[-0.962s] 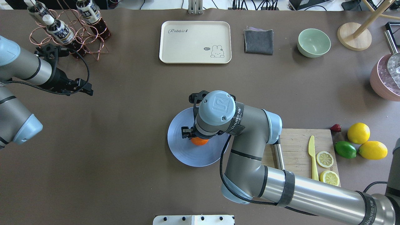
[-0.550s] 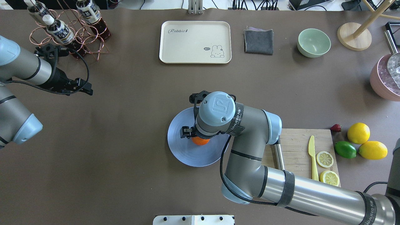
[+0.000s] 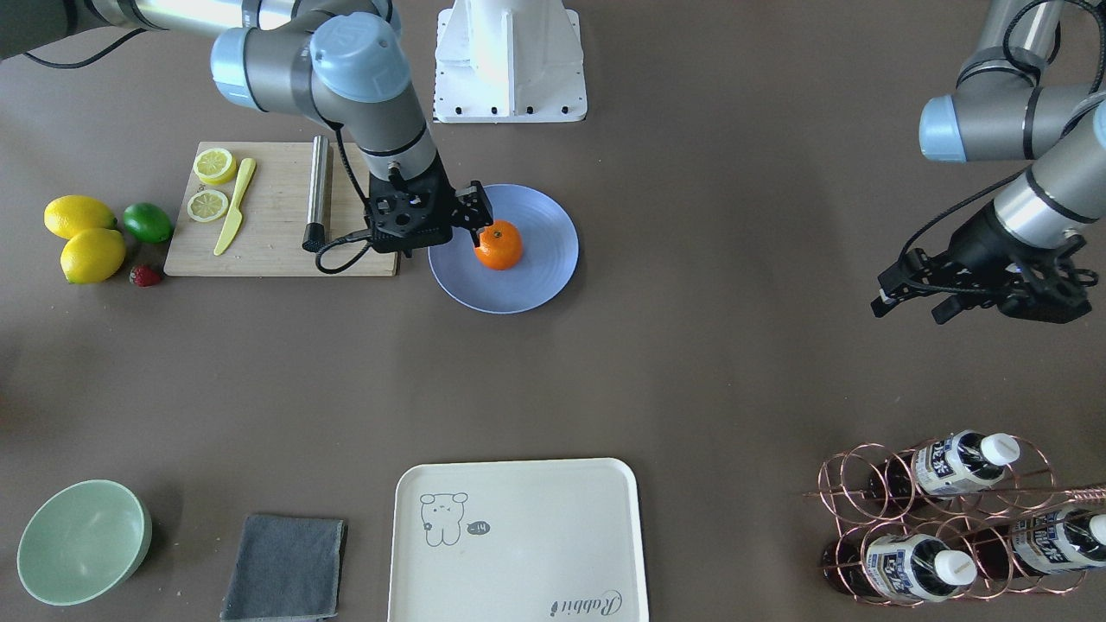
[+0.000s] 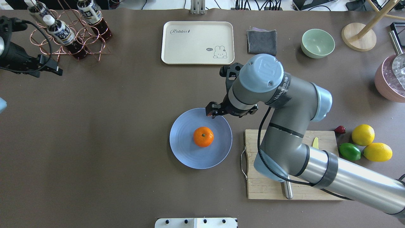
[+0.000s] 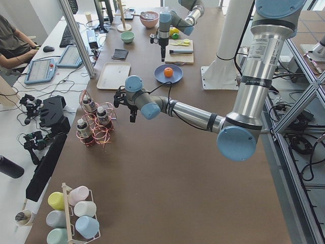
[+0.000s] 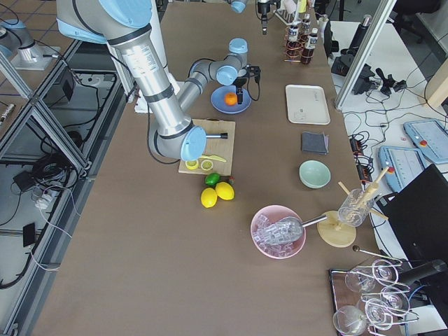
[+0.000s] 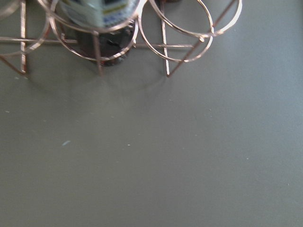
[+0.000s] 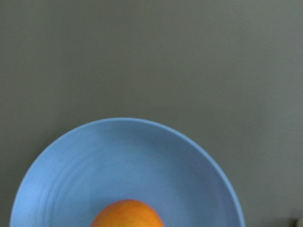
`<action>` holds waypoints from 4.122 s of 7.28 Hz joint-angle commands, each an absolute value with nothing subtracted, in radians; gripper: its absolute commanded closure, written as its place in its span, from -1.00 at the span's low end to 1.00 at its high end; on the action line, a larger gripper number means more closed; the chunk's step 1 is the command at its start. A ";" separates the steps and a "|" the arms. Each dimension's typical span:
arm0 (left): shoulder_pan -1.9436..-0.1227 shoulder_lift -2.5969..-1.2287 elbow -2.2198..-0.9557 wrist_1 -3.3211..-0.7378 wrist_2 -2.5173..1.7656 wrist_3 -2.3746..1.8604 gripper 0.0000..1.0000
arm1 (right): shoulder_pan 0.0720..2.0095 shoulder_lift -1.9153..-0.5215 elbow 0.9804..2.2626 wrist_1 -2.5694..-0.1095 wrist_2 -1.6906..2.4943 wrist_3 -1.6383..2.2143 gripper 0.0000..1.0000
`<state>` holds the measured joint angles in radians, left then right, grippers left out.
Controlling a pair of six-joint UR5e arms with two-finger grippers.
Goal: Pick orange to plate
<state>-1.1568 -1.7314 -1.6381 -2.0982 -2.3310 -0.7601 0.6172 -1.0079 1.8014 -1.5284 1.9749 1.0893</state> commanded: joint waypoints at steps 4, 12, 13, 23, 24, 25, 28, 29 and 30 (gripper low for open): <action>-1.402 -1.560 -1.563 -1.985 -2.471 -0.296 -0.93 | 1.253 -1.417 1.797 -1.577 2.340 0.317 -1.00; -1.583 -1.583 -1.570 -1.646 -2.461 -0.014 -0.93 | 1.600 -1.474 1.408 -1.574 2.289 -0.244 -1.00; -1.607 -1.580 -1.600 -1.591 -2.456 0.062 -0.93 | 1.600 -1.491 1.407 -1.569 2.287 -0.250 -1.00; -1.605 -1.506 -1.695 -1.597 -2.410 0.078 -0.95 | 1.597 -1.525 1.469 -1.562 2.281 -0.250 -1.00; -1.602 -1.468 -1.721 -1.598 -2.405 0.078 -0.95 | 1.597 -1.528 1.479 -1.562 2.281 -0.250 -1.00; -1.600 -1.468 -1.723 -1.598 -2.395 0.078 -0.95 | 1.597 -1.531 1.468 -1.562 2.280 -0.250 -1.00; -1.597 -1.459 -1.704 -1.618 -2.378 0.080 -0.95 | 1.595 -1.546 1.477 -1.560 2.287 -0.253 -1.00; -1.595 -1.457 -1.671 -1.627 -2.378 0.081 -0.95 | 1.592 -1.546 1.494 -1.560 2.289 -0.253 -1.00; -1.597 -1.422 -1.667 -1.679 -2.378 0.081 -0.95 | 1.586 -1.546 1.520 -1.560 2.289 -0.253 -1.00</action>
<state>-1.5967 -1.4503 -1.6839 -1.6348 -2.3779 0.0807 1.5919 -1.5451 1.4931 -1.5603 2.2876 -0.2530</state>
